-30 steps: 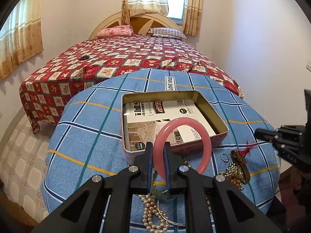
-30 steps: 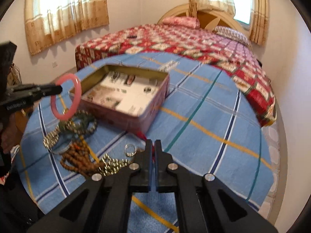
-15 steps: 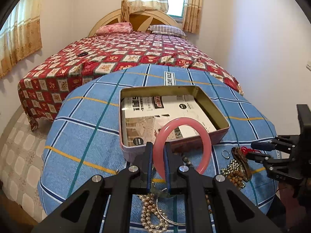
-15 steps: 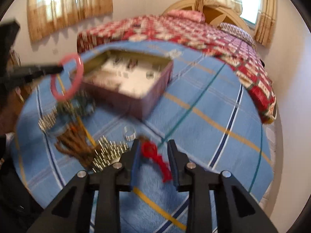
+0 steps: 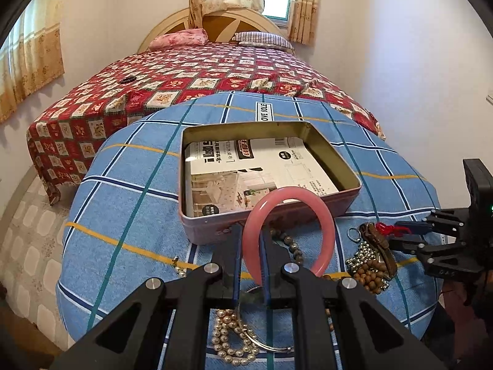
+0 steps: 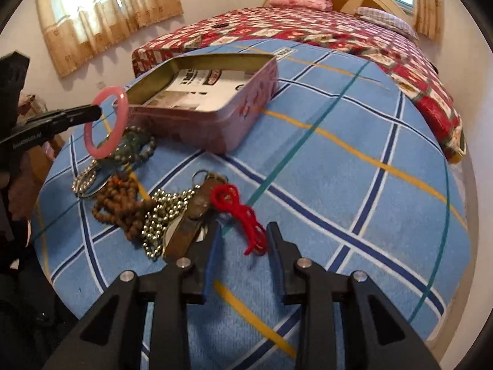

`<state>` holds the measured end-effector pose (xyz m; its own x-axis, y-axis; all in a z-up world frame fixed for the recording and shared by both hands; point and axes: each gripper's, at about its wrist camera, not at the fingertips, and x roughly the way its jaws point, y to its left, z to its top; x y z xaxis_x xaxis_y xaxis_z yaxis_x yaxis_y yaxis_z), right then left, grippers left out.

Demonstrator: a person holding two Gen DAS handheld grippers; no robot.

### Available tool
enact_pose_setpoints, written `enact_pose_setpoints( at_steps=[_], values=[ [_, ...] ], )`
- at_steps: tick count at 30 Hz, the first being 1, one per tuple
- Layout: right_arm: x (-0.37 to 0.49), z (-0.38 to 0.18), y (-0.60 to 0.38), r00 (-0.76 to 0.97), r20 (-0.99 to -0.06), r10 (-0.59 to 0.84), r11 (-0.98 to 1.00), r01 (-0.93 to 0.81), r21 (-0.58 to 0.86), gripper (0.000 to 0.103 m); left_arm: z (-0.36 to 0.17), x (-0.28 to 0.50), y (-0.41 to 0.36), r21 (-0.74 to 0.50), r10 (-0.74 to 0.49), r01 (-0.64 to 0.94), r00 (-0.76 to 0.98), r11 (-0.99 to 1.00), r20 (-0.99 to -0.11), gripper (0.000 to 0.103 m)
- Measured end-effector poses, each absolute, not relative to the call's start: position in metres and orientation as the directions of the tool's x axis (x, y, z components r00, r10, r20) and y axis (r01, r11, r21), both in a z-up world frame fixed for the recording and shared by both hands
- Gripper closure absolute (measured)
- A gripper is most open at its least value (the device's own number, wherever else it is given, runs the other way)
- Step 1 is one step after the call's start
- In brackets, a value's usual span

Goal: Organize jewelry

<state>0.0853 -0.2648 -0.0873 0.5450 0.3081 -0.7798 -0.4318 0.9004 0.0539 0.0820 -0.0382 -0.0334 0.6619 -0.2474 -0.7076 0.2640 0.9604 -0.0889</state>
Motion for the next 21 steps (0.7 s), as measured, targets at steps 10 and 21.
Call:
enact_pose_setpoints(
  at_steps=[10,21],
  values=[
    [0.088,-0.067,-0.265,0.620,-0.690,0.373,0.894,-0.440,0.088,0.100,-0.031,0.080,-0.038,-0.077,-0.235,0.257,0.667,0.963,-0.707,0.093],
    [0.081,-0.027,-0.265,0.679,-0.618,0.397,0.900,-0.420,0.116,0.101,-0.025,0.080,-0.035,-0.078,-0.241,0.261,0.679,0.962,-0.693,0.093]
  ],
)
